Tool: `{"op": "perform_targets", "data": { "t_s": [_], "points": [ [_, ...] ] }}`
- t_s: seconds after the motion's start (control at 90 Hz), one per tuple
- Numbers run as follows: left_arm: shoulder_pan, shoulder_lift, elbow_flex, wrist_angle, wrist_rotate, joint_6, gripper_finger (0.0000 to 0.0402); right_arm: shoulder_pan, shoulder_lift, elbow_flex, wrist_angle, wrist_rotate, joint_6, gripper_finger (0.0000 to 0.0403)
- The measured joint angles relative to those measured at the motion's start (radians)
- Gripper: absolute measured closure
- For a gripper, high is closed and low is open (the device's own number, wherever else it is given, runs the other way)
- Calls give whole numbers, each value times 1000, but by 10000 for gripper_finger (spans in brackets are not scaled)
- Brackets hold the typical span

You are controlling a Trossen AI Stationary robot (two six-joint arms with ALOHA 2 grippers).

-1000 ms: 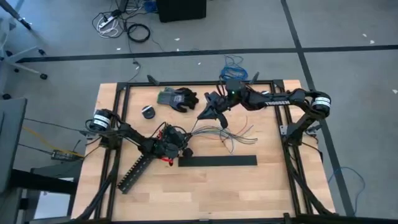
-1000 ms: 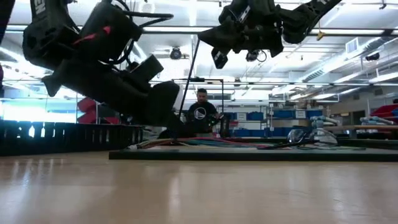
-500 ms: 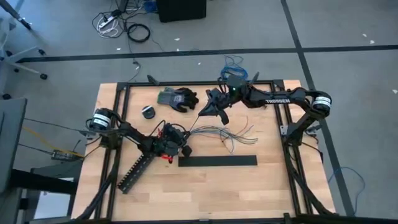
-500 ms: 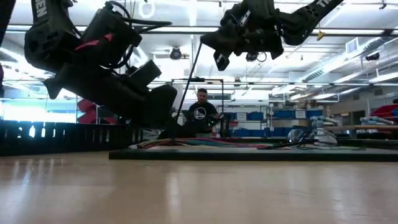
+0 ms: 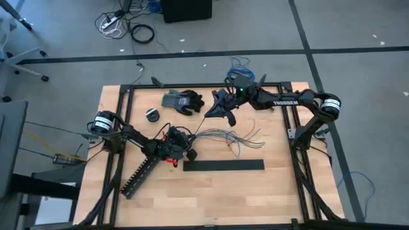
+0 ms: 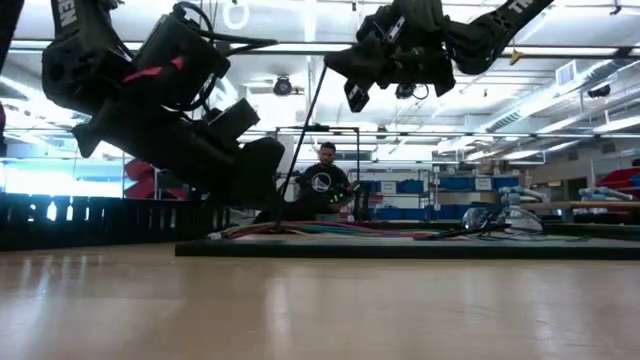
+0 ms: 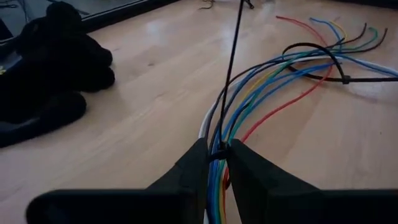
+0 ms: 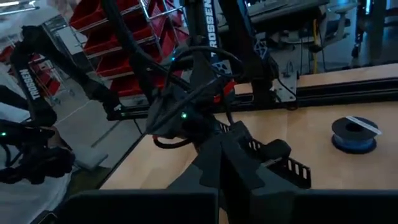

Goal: Ziptie cables
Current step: Wrap the other black zip tie on the cable wires

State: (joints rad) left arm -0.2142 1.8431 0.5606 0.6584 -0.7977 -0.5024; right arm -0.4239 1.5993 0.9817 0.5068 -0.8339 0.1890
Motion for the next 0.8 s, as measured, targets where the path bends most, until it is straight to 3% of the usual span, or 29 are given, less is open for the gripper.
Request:
{"op": "perform_targets", "data": {
  "t_s": [0.8],
  "points": [
    [4,4,-2,-74,56,-78,349,-27,-61,2,8,-44,3,402]
  ]
}}
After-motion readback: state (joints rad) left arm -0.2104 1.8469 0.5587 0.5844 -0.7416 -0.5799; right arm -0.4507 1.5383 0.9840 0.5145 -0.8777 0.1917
